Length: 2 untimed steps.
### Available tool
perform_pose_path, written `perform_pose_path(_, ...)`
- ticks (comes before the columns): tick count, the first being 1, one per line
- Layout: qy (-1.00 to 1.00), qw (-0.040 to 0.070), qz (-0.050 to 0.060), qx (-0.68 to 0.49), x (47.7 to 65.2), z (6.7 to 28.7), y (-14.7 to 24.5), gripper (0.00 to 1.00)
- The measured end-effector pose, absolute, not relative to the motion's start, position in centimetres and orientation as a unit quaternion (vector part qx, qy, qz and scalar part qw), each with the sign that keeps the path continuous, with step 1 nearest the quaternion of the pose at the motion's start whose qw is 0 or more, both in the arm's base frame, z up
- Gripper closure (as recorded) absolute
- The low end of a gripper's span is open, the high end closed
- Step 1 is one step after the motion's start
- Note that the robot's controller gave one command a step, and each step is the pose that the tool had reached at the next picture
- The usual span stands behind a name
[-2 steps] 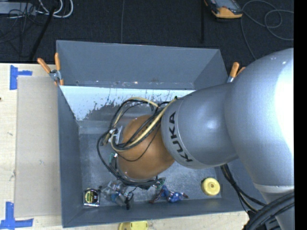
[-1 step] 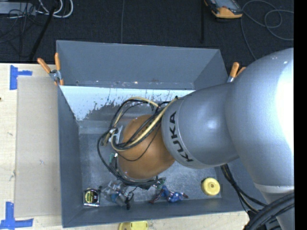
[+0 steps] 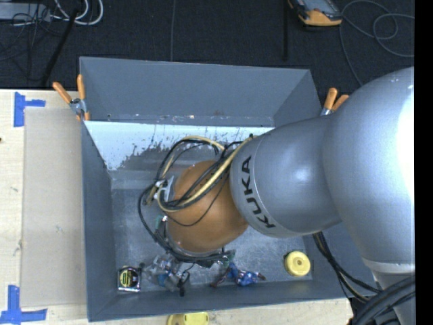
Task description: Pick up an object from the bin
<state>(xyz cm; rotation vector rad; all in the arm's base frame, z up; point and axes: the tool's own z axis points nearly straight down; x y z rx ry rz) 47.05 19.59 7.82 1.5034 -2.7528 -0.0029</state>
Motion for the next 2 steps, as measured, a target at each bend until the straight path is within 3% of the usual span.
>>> perform_pose_path(2, -0.878, 0.003, -0.001, 0.479, 47.02, 9.58, 19.64, 1.00)
